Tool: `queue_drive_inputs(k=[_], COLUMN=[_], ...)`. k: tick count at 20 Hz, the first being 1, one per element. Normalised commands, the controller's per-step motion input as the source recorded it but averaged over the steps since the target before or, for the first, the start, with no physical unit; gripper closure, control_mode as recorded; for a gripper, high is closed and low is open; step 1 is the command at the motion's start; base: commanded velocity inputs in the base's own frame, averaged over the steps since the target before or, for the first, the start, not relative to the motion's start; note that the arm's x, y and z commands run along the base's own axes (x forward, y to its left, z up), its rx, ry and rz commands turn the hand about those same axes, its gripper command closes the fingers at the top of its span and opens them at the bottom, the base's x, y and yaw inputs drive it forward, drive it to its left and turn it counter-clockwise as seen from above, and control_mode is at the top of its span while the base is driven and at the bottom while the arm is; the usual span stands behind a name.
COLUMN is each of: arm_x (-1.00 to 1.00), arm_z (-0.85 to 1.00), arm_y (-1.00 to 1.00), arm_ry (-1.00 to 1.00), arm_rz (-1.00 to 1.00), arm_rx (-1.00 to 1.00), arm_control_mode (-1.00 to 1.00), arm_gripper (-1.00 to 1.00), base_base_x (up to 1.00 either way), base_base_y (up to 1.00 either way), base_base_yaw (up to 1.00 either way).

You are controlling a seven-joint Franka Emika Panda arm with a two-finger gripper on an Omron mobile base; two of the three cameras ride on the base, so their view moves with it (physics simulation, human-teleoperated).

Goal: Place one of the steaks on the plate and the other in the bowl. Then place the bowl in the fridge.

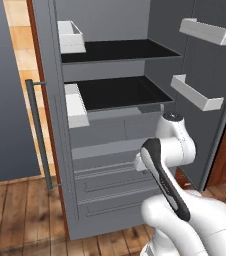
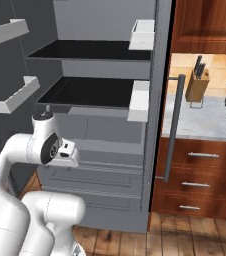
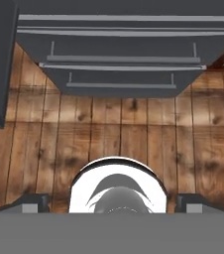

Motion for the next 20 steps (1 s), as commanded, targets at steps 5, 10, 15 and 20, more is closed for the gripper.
queue_drive_inputs(k=[5, 10, 15, 20], arm_x=[-0.03, 0.00, 0.00, 0.00], arm_z=[0.00, 0.00, 0.00, 0.00], arm_y=[0.02, 0.00, 0.00, 0.00], arm_ry=[0.00, 0.00, 0.00, 0.00], arm_rz=[0.02, 0.00, 0.00, 0.00], arm_rx=[0.00, 0.00, 0.00, 0.00], arm_control_mode=[1.00, 1.00, 1.00, 1.00], arm_gripper=[-1.00, -1.00, -1.00, -1.00], base_base_x=[-0.19, -0.03, -0.02, -0.07], base_base_y=[0.27, 0.64, 0.35, 0.20], base_base_yaw=[0.27, 0.68, 0.80, 0.87])
